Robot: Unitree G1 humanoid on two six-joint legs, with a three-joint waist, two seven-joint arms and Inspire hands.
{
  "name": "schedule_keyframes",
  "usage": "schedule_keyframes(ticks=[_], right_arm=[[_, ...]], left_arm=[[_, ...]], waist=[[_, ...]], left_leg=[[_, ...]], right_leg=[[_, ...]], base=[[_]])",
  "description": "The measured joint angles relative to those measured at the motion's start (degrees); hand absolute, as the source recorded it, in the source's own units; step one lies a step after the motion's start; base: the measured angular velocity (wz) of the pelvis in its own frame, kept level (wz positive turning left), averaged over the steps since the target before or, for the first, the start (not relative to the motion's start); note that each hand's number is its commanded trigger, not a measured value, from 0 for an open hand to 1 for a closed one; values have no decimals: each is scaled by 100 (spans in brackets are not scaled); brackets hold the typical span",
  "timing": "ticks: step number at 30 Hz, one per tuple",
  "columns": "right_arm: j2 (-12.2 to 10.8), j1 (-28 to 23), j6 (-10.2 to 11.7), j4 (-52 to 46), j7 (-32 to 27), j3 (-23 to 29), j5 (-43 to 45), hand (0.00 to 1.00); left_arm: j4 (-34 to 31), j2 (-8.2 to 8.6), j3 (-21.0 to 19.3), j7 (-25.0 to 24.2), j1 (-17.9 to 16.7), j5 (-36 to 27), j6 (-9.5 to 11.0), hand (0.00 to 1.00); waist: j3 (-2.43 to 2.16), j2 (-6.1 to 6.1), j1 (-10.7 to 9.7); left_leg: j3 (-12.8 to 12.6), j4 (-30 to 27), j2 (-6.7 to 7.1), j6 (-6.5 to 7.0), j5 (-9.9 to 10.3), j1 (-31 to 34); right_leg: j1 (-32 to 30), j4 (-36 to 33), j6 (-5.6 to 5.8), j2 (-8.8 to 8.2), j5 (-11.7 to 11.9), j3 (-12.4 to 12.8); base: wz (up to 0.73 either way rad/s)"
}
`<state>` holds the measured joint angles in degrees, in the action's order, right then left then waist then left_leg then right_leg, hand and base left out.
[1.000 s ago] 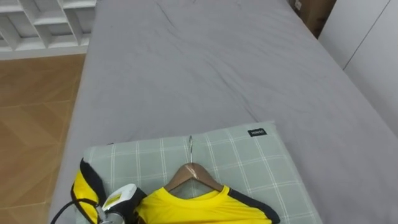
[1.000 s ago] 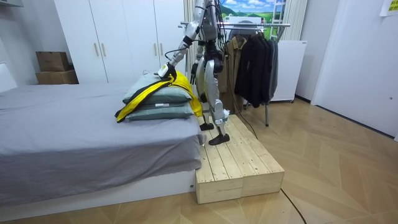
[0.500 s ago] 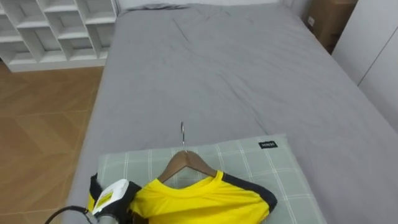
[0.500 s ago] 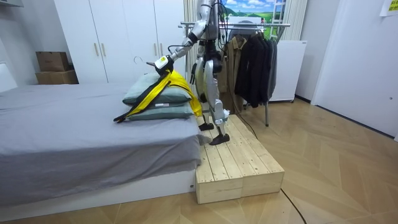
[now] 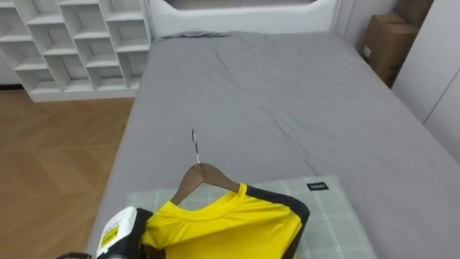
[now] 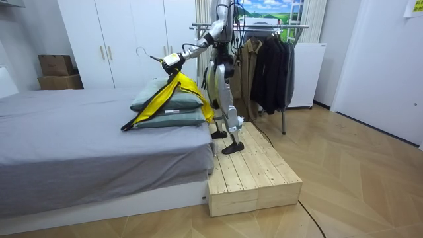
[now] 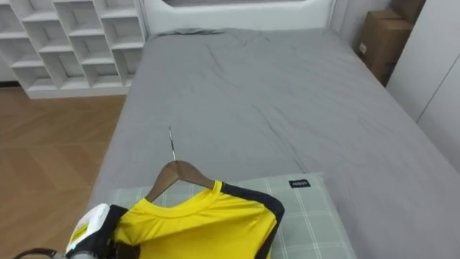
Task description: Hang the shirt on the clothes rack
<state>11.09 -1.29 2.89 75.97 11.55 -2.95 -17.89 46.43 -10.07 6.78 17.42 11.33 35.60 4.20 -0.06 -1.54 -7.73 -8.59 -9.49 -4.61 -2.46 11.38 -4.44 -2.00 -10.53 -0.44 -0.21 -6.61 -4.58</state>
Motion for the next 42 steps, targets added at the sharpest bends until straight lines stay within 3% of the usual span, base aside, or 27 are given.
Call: schedule_keyframes(ticks=[5, 15, 19, 22, 29, 32, 37, 42], right_arm=[[-13, -48, -54, 6, -12, 61, 12, 0], [-5, -183, -165, 39, -162, 248, 24, 0], [6, -275, -191, 91, -342, 437, 48, 0], [55, -263, -338, 171, -473, 436, 205, 0], [248, -272, -467, 183, -752, 795, 1105, 0], [361, -255, -531, 147, -991, 897, 1535, 0], [483, -259, -545, -246, -1449, 1197, 2181, 0], [539, -194, -547, -1071, -1795, 1391, 2991, 0]], left_arm=[[-292, -7, -21, 88, -6, 1, -1, 100], [-1409, -120, -218, 479, -393, 38, -31, 100], [-1842, -206, -217, 508, -482, 118, -187, 100], [-2001, -222, -207, 533, -515, 108, -326, 100], [-2186, -300, -212, 565, -575, 130, -418, 100], [-2464, -456, -211, 577, -642, 108, -420, 100], [-2557, -661, -215, 717, -642, 101, -423, 100], [-2618, -710, -215, 739, -641, 124, -465, 100]], waist=[[-7, 32, 22], [-3, 35, 21], [15, 3, -6], [42, -33, -52], [42, -25, -129], [58, 31, -135], [21, 188, -143], [-34, 314, -130]], left_leg=[[80, 1, 1, 0, 0, -73], [92, 14, 1, -1, 1, -133], [92, 14, 0, -1, 1, -154], [92, 31, 2, -1, 1, -197], [91, 79, 12, -1, 0, -221], [92, 78, 14, 0, 0, -215], [92, 77, 12, 0, 0, -218], [68, 76, 15, 0, 0, -228]], right_leg=[[144, 91, 8, 1, 7, -49], [253, 172, 11, 4, 12, -59], [283, 186, 12, 5, 12, -62], [315, 187, 14, 2, 10, -62], [304, 164, 18, -1, 7, -61], [303, 152, 27, -2, -3, -66], [299, 101, 30, -3, -26, -60], [277, 66, 32, -4, -36, -36]], base=[[8], [0], [0], [0], [0], [0], [0], [-2]])
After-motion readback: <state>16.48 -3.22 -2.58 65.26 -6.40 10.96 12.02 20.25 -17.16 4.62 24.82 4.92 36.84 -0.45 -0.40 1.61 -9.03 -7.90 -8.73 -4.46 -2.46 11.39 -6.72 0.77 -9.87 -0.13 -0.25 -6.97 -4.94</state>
